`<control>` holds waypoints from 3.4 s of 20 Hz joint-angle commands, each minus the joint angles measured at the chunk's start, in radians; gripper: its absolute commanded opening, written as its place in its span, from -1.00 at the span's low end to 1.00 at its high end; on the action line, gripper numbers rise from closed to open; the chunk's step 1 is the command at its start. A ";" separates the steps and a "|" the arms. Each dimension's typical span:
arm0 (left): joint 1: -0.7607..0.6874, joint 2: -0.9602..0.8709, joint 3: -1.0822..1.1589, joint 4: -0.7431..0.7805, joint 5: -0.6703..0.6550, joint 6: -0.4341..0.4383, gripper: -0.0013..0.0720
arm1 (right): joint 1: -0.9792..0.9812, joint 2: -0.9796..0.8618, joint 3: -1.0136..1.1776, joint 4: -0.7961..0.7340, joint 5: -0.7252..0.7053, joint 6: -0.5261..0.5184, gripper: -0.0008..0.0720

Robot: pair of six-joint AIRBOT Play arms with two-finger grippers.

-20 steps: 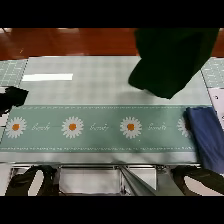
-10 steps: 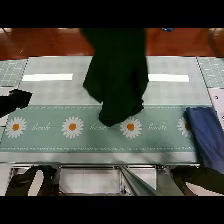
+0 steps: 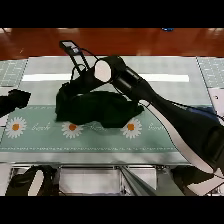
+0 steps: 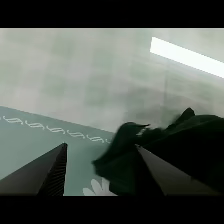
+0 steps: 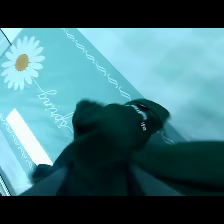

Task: Fold the shirts.

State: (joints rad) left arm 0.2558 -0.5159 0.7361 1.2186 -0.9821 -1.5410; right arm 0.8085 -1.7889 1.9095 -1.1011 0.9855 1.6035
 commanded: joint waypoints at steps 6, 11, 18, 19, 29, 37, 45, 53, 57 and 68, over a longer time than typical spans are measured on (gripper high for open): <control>0.037 -0.203 -0.007 -0.050 -0.323 0.061 0.41 | -0.506 0.214 0.029 -0.143 0.420 0.025 0.14; 0.129 -0.352 -0.126 -0.229 -0.389 0.190 0.41 | -0.859 0.612 -0.474 -0.254 0.332 0.030 0.14; 0.216 -0.458 -0.221 -0.195 -0.367 0.194 0.41 | -1.150 0.931 -1.314 0.188 0.104 -0.203 0.14; 0.203 -0.489 -0.222 -0.199 -0.370 0.198 0.41 | -1.143 0.922 -1.347 0.194 0.103 -0.214 0.14; -0.006 -0.722 -0.228 -0.323 -0.218 0.225 -0.17 | -0.789 0.726 -1.375 0.360 -0.165 -0.194 0.14; -0.012 -0.713 -0.216 -0.327 -0.163 0.310 -0.92 | -0.521 0.533 -1.356 0.694 -0.286 -0.274 0.14; -0.012 -0.669 -0.203 -0.390 -0.072 0.311 -0.92 | -0.446 0.355 -1.130 0.684 -0.305 -0.321 -0.90; -0.011 -0.384 0.337 -0.618 -0.083 0.333 -0.92 | -0.652 0.600 -0.494 0.175 0.054 -0.127 -0.91; -0.011 -0.323 0.705 -0.617 -0.084 0.324 -0.92 | -0.662 0.716 -0.154 0.047 0.266 -0.114 -0.91; 0.163 -0.067 1.013 -0.519 -0.190 0.306 -0.92 | -0.662 1.163 -0.035 -0.293 0.536 -0.016 -0.91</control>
State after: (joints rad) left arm 0.3981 -0.6441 1.7226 0.6369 -1.1015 -1.2339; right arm 0.1471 -0.7143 1.8633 -1.3350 1.4258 1.5543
